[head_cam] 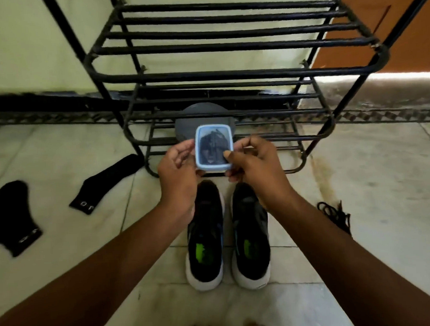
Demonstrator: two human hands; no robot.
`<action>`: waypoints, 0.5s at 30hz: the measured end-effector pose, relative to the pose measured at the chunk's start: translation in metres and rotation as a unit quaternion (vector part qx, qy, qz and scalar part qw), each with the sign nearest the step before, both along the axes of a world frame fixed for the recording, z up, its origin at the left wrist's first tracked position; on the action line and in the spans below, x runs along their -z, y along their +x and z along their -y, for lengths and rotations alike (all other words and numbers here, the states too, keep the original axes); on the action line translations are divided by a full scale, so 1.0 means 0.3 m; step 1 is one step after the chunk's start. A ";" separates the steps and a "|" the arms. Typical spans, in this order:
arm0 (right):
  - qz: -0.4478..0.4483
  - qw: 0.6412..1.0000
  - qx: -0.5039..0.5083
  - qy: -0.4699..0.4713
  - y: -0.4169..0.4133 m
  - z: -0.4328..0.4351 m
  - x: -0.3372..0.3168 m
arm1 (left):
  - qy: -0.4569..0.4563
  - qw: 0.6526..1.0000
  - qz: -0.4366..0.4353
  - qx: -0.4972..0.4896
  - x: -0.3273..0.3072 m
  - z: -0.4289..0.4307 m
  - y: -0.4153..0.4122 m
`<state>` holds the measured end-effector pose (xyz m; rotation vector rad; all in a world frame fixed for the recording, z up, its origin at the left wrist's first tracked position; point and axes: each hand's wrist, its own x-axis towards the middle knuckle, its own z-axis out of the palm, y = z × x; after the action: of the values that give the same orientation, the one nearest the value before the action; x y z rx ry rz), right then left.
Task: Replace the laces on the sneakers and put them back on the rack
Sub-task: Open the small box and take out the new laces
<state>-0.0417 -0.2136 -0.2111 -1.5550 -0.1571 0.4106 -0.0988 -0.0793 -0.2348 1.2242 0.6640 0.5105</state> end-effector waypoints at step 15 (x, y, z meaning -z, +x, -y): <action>0.117 0.969 -0.095 -0.195 -0.184 -0.183 0.084 | -0.321 0.945 0.040 0.051 0.098 -0.175 -0.253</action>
<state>-0.0968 -0.1587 -0.2362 -1.9849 -0.4306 0.4236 -0.1746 -0.0268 -0.2643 0.6137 0.6257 0.2212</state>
